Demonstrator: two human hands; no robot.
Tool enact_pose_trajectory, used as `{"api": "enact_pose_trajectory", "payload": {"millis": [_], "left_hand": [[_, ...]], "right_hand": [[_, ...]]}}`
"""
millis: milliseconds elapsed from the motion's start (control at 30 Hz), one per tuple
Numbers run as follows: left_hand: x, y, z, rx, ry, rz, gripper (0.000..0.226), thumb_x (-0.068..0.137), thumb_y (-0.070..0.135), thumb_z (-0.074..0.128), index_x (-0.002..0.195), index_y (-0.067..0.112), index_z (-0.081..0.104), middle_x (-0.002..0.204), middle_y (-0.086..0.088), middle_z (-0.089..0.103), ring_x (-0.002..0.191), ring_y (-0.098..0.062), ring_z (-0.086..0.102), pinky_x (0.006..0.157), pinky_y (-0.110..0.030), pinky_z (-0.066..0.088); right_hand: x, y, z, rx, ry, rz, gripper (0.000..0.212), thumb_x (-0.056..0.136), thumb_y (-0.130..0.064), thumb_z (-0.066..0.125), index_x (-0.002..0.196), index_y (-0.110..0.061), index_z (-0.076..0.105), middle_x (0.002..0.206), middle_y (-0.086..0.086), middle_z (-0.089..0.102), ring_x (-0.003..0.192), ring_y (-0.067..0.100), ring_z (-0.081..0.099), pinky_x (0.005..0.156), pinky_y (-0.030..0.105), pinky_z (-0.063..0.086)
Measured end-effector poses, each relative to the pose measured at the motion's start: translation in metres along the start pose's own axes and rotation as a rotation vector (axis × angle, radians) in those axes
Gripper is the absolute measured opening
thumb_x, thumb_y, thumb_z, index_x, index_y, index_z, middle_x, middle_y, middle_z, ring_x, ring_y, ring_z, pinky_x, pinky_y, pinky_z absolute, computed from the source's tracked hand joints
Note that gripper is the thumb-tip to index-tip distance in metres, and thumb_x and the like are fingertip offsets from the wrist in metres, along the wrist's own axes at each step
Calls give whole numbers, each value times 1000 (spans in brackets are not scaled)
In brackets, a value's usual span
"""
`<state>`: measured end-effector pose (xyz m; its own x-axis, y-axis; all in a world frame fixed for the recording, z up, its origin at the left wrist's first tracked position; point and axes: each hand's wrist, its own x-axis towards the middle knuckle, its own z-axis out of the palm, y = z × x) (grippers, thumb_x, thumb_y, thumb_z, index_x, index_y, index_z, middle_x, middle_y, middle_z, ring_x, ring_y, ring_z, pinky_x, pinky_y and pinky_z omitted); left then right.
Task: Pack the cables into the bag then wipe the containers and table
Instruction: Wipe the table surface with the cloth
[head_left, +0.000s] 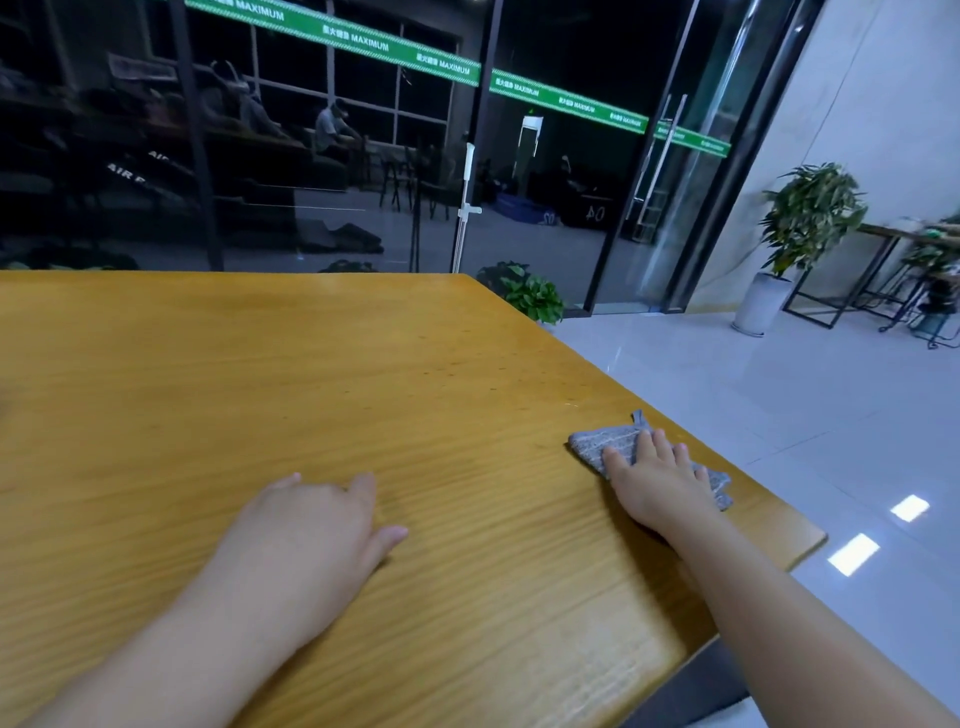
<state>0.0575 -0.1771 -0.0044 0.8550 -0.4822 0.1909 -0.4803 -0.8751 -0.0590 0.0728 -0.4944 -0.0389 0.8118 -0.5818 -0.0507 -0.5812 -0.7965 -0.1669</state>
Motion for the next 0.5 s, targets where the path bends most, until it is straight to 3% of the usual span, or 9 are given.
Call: {"api": "enact_pose_trajectory", "payload": {"millis": [67, 100, 167, 300, 400, 500], "left_hand": [[-1, -4, 14, -5, 149, 31, 42, 72, 54, 67, 79, 13, 71, 57, -1, 67, 53, -19, 67, 61, -36, 59], [-2, -4, 17, 0, 192, 26, 46, 71, 56, 59, 72, 11, 72, 51, -1, 65, 46, -19, 65, 54, -37, 58], [-3, -4, 24, 43, 189, 2, 60, 69, 56, 37, 70, 9, 73, 52, -3, 65, 46, -20, 65, 52, -37, 56], [-2, -6, 21, 49, 176, 7, 57, 77, 58, 34, 67, 15, 70, 49, 1, 63, 47, -19, 65, 52, -33, 56], [-3, -9, 10, -15, 121, -53, 59, 86, 64, 24, 90, 21, 65, 72, 2, 71, 79, -20, 71, 66, -31, 56], [-4, -12, 9, -35, 187, 13, 56, 88, 64, 16, 122, 32, 47, 110, 7, 67, 117, -17, 56, 87, -29, 47]], "right_hand": [[8, -1, -1, -20, -9, -5, 69, 97, -54, 15, 153, -15, 3, 160, 2, -5, 147, 24, -5, 118, 45, 2], [12, -1, -1, -30, -10, -14, 69, 97, -54, 16, 153, -16, 3, 160, 2, -5, 147, 25, -4, 118, 45, 3], [19, -2, -3, -49, -7, -44, 70, 96, -56, 17, 153, -17, 4, 161, 2, -4, 147, 24, -3, 118, 45, 3], [35, -5, -7, -69, -15, -132, 73, 95, -60, 21, 153, -19, 4, 161, 0, -2, 147, 22, -1, 117, 42, 4], [49, -11, -10, -75, -41, -176, 75, 94, -61, 22, 153, -19, 2, 161, 0, -3, 147, 20, -2, 118, 41, 4], [65, -18, -11, -69, -51, -181, 76, 94, -58, 25, 153, -15, 2, 161, 2, -3, 147, 19, -1, 119, 41, 5]]}}
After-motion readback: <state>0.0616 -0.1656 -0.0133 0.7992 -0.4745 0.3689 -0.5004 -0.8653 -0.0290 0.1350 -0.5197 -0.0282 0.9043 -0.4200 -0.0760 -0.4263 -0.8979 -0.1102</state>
